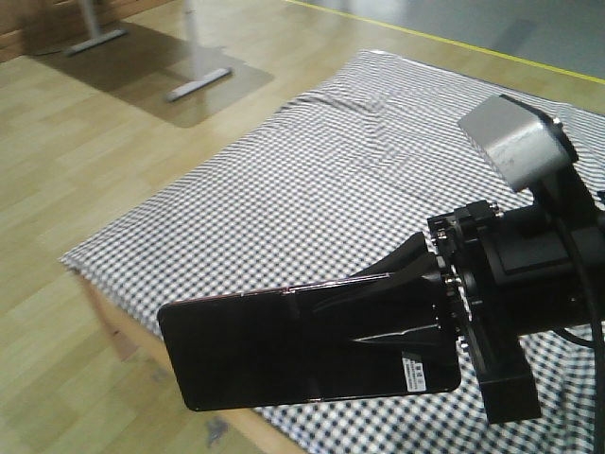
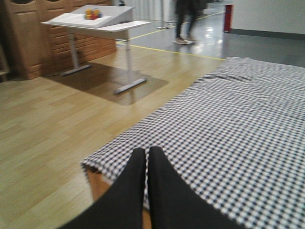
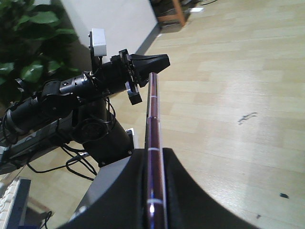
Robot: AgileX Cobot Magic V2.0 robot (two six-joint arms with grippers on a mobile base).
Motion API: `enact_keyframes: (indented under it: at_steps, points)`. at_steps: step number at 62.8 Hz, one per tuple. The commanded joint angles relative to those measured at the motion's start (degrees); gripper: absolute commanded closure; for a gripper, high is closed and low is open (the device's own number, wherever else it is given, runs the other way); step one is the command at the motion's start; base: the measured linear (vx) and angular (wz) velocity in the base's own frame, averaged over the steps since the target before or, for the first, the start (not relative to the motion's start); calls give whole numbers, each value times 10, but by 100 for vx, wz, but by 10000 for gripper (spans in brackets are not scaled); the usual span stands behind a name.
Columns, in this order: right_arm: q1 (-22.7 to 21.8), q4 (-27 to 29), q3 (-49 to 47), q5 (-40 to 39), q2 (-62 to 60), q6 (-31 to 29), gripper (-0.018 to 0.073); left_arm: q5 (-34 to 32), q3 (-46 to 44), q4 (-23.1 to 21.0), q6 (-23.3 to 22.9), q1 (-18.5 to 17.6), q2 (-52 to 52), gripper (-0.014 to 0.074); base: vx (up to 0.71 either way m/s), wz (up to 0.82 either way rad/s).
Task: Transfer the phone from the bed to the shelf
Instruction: 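Hold the phone in the right gripper while the base turns away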
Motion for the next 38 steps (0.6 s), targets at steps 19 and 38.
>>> enact_keyframes:
  at_steps: [19, 38]
  points:
    - [1, 52, -15, 42, -13, 0, 561, -40, 4, -5, 0, 0, -5, 595, -9, 64]
    - [1, 52, -15, 42, -13, 0, 561, -40, 4, -5, 0, 0, -5, 595, -6, 76]
